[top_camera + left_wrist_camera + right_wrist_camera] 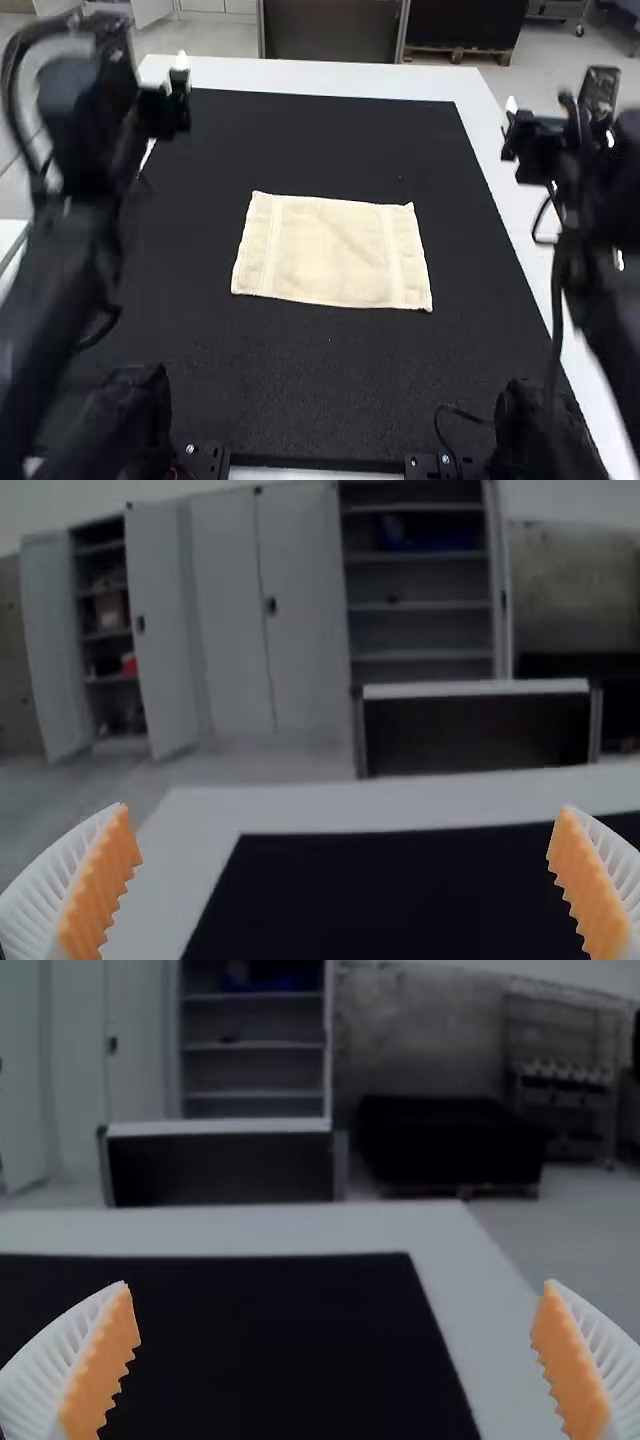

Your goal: Fold the towel.

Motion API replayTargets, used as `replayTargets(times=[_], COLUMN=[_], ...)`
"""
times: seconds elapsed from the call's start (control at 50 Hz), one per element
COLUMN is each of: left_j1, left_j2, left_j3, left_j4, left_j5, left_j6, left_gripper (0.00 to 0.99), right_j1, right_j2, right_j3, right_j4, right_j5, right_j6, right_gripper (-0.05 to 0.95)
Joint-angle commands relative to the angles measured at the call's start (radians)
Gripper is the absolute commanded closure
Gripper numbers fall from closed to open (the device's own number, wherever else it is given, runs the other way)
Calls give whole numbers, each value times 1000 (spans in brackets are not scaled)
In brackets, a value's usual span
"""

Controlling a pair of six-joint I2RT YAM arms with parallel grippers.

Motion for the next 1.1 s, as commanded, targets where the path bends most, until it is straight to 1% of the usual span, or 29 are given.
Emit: replayTargets(times=[0.0,0.04,0.08,0.12,0.14,0.18,0.22,0.26,0.3,0.36,0.44,0.52,0.56,0.6,0.64,0.68,0.72,0.76,0.82,0.86,0.88,0.94,0.98,1.04,1.08], left_j1=[-12,-16,-18,-24,-27,-35,-43,-49,-58,-66,-73,-93,-112,-132,-139,-142,-138,-135,-132,-128,-127,-118,-107,-96,-92], left_j2=[240,293,330,367,381,408,441,473,511,563,612,626,628,635,648,674,706,731,766,789,804,839,864,896,915], left_j3=[86,106,118,124,124,124,121,113,104,101,103,101,95,84,78,78,89,101,121,132,139,161,178,208,230], left_j4=[-36,-26,-16,4,14,26,24,21,18,-3,-5,0,3,20,46,47,35,12,-20,-34,-43,-65,-77,-98,-114], left_j5=[-81,-90,-99,-133,-136,-136,-136,-136,-134,-125,-125,-122,-124,-122,-119,-107,-70,-45,-15,-15,-12,-10,-4,39,45], left_j6=[-22,-10,4,35,44,45,45,42,33,13,19,18,16,7,-8,-25,-53,-68,-67,-67,-67,-65,-64,-67,-67], left_gripper=[38,36,36,38,38,38,38,38,38,38,38,38,38,38,38,38,38,38,38,38,38,38,38,38,38], right_j1=[-7,-9,-9,-3,-1,2,5,8,14,23,34,43,45,45,43,43,45,46,49,52,54,63,63,66,66], right_j2=[230,276,327,365,394,431,460,478,492,498,498,495,495,495,494,494,494,497,512,532,544,592,620,684,728], right_j3=[57,57,58,55,54,49,35,21,-5,-45,-72,-89,-95,-97,-97,-95,-88,-80,-68,-57,-51,-34,-28,-19,-6], right_j4=[4,33,62,74,87,94,103,134,157,225,272,297,309,321,335,355,360,350,304,260,245,212,211,212,214], right_j5=[-59,-37,-34,-19,-14,-17,1,40,47,69,81,155,185,216,265,291,296,280,165,101,83,57,47,18,17], right_j6=[99,105,121,122,128,133,133,127,113,107,75,38,15,-8,-25,-34,-36,-46,-53,-53,-53,-53,-53,-53,-53], right_gripper=[-8,-5,-3,-2,0,-2,-2,-2,0,-2,-2,-2,-2,-3,-5,-8,-8,-8,3,5,5,5,5,5,3])
